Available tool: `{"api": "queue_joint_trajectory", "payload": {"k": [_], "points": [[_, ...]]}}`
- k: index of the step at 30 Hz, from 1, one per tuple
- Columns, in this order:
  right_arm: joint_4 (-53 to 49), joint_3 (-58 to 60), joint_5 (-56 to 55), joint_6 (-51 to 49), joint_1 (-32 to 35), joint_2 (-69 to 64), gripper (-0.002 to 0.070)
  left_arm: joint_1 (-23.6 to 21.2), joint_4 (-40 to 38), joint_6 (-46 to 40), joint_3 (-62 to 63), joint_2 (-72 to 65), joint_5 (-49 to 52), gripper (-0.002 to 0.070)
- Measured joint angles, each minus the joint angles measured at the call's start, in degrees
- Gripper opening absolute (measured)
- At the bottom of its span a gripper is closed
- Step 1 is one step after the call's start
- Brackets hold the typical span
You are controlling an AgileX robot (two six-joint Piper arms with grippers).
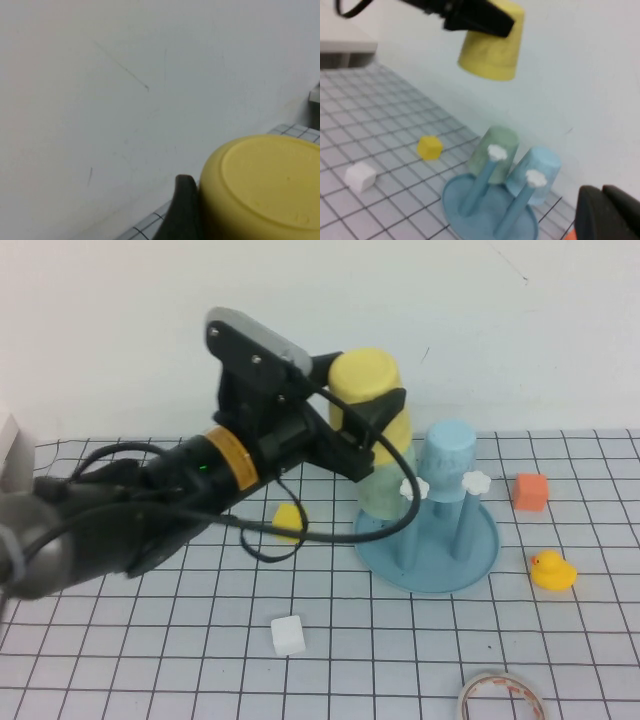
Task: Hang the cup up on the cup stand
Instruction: Place the cup on the cup holder
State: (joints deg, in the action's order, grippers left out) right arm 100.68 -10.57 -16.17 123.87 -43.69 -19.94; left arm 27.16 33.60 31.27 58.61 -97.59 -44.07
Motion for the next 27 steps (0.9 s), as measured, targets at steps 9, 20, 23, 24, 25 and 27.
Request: {"api": "queue_joint_trajectory", "payload": {"k": [9, 20, 23, 24, 25, 27], "points": [[0.02, 0.58, 0.0, -0.28, 0.0, 0.12, -0.0001, 0.0, 9.49, 5.67, 9.73, -12.25, -0.51, 0.0557], [0.02, 0.58, -0.11, -0.28, 0.0, 0.12, -0.0001, 1.79, 10.39, 6.51, 13.21, -18.62, -0.44, 0.0557], [0.02, 0.58, -0.11, -0.28, 0.0, 0.12, -0.0001, 3.05, 9.19, 6.51, 13.52, -19.63, 0.25, 0.0557], [0.02, 0.58, -0.11, -0.28, 0.0, 0.12, -0.0001, 3.34, 8.54, 6.51, 13.52, -20.16, 0.25, 0.0557], [0.02, 0.58, -0.11, -0.28, 0.0, 0.12, -0.0001, 3.43, 7.93, 6.51, 13.52, -20.53, 0.25, 0.0557], [0.02, 0.58, -0.11, -0.28, 0.0, 0.12, -0.0001, 3.46, 7.24, 6.51, 13.52, -21.41, 0.39, 0.0557]]}}
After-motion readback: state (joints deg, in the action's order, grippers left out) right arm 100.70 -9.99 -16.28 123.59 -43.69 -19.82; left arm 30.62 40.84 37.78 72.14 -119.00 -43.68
